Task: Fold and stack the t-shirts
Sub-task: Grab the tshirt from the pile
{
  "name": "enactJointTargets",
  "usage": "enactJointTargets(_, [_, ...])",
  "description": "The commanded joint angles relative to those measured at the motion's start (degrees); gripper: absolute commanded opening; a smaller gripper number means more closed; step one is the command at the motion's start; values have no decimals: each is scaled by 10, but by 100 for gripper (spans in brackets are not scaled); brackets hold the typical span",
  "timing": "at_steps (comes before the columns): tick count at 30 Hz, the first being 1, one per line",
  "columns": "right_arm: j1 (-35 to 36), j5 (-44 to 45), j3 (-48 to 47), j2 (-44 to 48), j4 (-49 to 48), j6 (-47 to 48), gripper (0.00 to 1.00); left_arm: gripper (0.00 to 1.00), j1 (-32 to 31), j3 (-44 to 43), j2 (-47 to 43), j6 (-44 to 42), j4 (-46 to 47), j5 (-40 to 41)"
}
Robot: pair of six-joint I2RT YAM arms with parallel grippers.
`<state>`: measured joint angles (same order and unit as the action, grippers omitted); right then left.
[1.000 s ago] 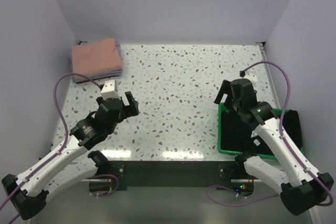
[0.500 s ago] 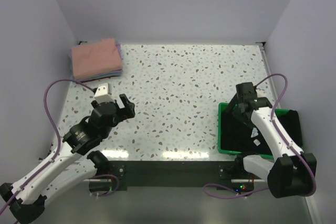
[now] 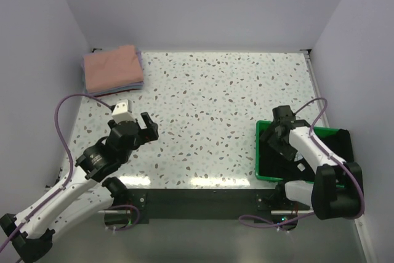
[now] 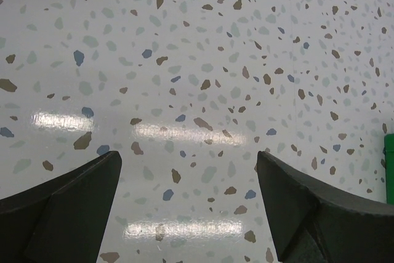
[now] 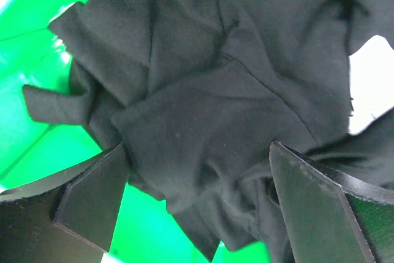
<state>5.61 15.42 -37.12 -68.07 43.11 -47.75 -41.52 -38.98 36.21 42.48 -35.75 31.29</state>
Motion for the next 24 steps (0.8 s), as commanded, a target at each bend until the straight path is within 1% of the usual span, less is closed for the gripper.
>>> enactJointTargets(1, [-2, -7, 5, -24, -51, -12, 97, 96, 3, 0, 4, 9, 1, 4])
enactJointTargets(4, [-2, -13, 6, -41, -62, -8, 90, 96, 3, 1, 7, 9, 2, 4])
enactJointTargets(6, [-3, -18, 3, -43, -59, -11, 75, 97, 3, 3, 8, 10, 4, 4])
enactJointTargets(7, [-4, -23, -1, -38, -57, -12, 62, 97, 4, 3, 8, 12, 4, 5])
enactJointTargets(8, [-4, -29, -3, -35, -56, -11, 54, 97, 3, 2, 9, 11, 5, 6])
enactJointTargets(9, [-5, -33, -8, -22, -49, -13, 44, 97, 3, 2, 8, 11, 9, 7])
enactJointTargets(10, [-4, -35, -17, -15, -43, -12, 22, 97, 3, 2, 7, 9, 10, 9])
enactJointTargets(12, [-4, -27, -33, 15, -16, -6, 3, 98, 4, 2, 8, 0, 21, 10])
enactJointTargets(13, [-4, -22, -56, 26, -4, -2, 0, 98, 3, 2, 9, -5, 24, 9])
enactJointTargets(15, [-5, -8, -83, 53, 34, 15, 0, 98, 3, 0, 15, -14, 35, 8])
enactJointTargets(16, [-4, 12, -114, 82, 48, 21, 0, 98, 3, -1, 18, -18, 37, 8])
enactJointTargets(18, [-4, 34, -151, 109, 85, 38, 0, 99, 3, -2, 27, -21, 45, 6])
enactJointTargets(19, [-4, 57, -188, 136, 93, 42, 0, 98, 4, -2, 31, -21, 48, 4])
enactJointTargets(21, [-5, 74, -224, 161, 108, 50, 0, 98, 3, -3, 40, -12, 51, 9])
enactJointTargets(24, [-4, 83, -306, 199, 94, 63, 0, 98, 3, -3, 46, -5, 60, 11])
